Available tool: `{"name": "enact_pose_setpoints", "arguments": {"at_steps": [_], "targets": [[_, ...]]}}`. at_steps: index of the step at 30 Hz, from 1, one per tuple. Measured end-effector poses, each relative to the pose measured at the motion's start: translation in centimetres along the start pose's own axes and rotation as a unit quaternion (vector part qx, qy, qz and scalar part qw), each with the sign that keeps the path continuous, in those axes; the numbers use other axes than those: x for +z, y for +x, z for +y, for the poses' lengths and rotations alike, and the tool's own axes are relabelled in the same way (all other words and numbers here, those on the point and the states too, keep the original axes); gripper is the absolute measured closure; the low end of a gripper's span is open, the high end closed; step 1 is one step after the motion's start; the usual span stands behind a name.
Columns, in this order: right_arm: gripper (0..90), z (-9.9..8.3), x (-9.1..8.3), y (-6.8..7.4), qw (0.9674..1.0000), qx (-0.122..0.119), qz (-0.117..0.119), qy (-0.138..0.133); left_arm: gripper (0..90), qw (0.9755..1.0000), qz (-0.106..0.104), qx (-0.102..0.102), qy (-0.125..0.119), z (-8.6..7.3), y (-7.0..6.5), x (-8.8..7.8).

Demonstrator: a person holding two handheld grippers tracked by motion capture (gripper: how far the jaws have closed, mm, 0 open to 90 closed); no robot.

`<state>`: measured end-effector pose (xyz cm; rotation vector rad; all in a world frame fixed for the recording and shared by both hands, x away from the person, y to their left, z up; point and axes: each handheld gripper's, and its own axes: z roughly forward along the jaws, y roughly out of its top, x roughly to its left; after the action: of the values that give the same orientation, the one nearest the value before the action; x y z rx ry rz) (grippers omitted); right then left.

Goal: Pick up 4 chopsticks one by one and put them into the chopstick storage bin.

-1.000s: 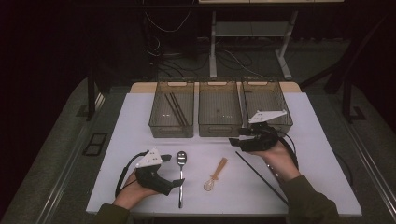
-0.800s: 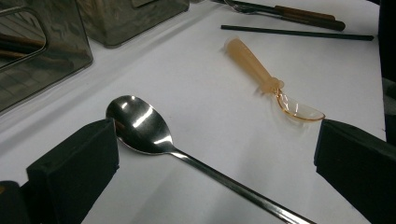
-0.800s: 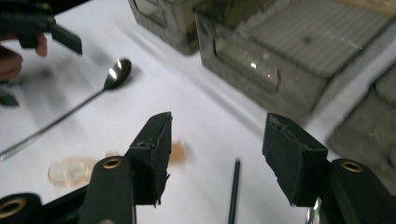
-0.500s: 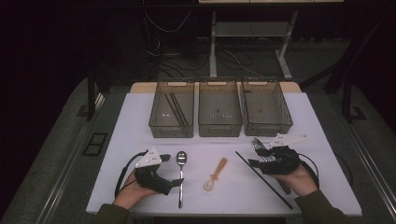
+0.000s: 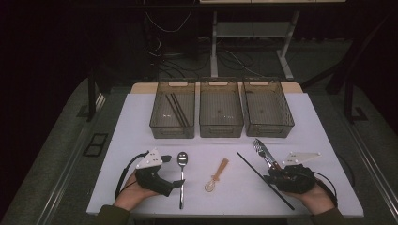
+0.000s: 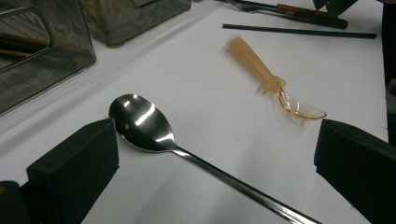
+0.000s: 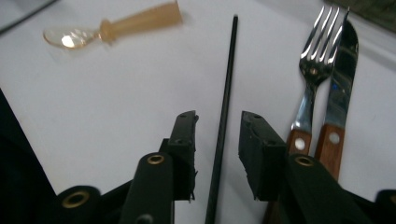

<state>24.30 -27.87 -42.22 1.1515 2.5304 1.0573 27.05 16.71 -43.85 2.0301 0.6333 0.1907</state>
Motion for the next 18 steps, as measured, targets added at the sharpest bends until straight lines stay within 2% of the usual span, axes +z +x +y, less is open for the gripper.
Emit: {"name": "enact_pose_setpoints", "arguments": {"at_steps": [5,12,13,18], "targets": [[73.9,-0.9,0.2,0.0,0.9998,-0.003,-0.002,0.021,0.0,1.0000,0.001,0.000,-0.001,0.0,0.0,0.0],[78.6,-1.1,1.1,0.3,0.9988,-0.007,-0.001,0.048,0.0,1.0000,0.000,0.001,0.000,0.0,0.0,0.0],[79.0,-1.1,1.2,0.3,0.9984,-0.010,-0.004,0.055,0.0,1.0000,0.000,0.001,0.000,0.0,0.0,0.0],[82.2,-1.2,1.3,0.5,0.9977,-0.031,-0.019,0.057,0.0,1.0000,-0.001,0.000,0.001,0.0,0.0,0.1]]}}
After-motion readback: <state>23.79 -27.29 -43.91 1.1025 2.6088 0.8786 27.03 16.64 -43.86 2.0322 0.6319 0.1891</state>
